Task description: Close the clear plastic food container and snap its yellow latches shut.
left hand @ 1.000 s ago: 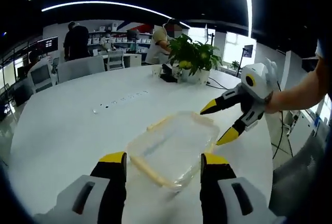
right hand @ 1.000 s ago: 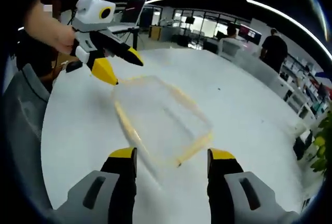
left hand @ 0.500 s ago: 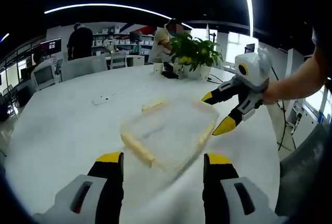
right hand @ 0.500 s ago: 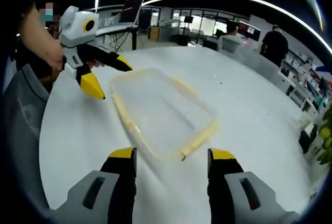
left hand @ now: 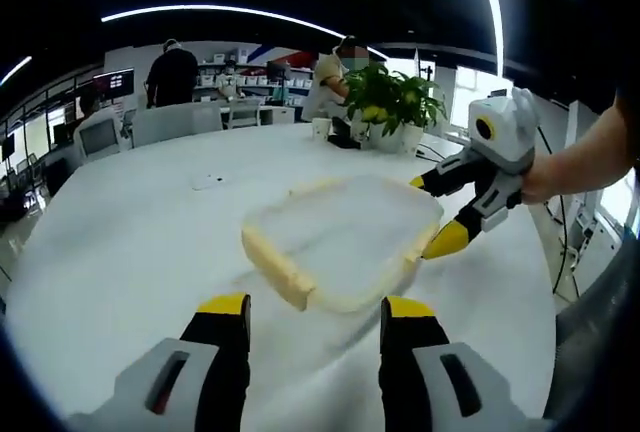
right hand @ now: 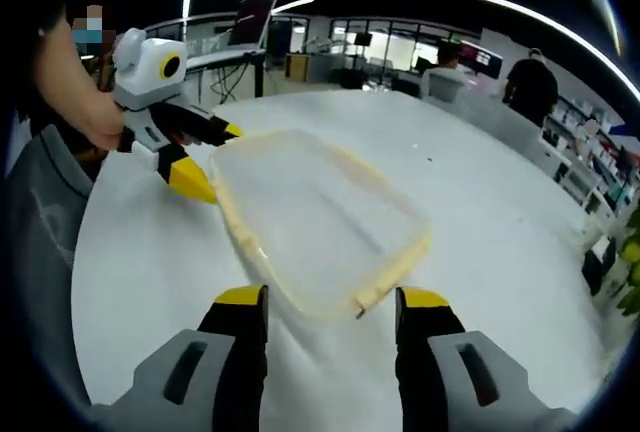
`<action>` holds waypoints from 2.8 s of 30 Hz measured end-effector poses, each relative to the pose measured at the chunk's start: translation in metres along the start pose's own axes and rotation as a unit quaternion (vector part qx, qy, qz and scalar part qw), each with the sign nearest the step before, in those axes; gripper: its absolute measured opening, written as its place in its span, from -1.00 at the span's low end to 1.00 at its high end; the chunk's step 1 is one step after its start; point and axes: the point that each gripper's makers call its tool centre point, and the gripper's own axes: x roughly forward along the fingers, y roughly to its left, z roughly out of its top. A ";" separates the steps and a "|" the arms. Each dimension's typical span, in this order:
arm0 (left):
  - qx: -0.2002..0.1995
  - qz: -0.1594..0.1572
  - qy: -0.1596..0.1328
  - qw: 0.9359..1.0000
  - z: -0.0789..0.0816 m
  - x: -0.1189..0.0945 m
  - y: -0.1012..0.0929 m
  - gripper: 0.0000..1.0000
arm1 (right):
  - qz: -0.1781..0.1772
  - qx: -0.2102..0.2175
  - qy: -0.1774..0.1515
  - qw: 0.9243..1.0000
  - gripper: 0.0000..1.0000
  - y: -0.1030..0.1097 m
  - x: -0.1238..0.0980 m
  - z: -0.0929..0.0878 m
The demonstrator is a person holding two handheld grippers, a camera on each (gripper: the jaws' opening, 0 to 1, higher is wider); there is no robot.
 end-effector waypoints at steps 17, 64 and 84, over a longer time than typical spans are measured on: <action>0.018 -0.007 0.009 1.000 -0.004 -0.004 0.005 -0.38 | -0.003 -0.004 0.001 1.000 -0.19 0.004 0.007 0.005; 0.012 0.063 0.024 0.998 -0.040 -0.085 0.088 -0.36 | 0.034 -0.018 -0.010 0.999 -0.28 0.082 0.080 0.070; -0.013 0.082 0.014 0.996 -0.039 -0.091 0.098 -0.27 | 0.037 -0.021 -0.003 0.999 -0.20 0.086 0.079 0.074</action>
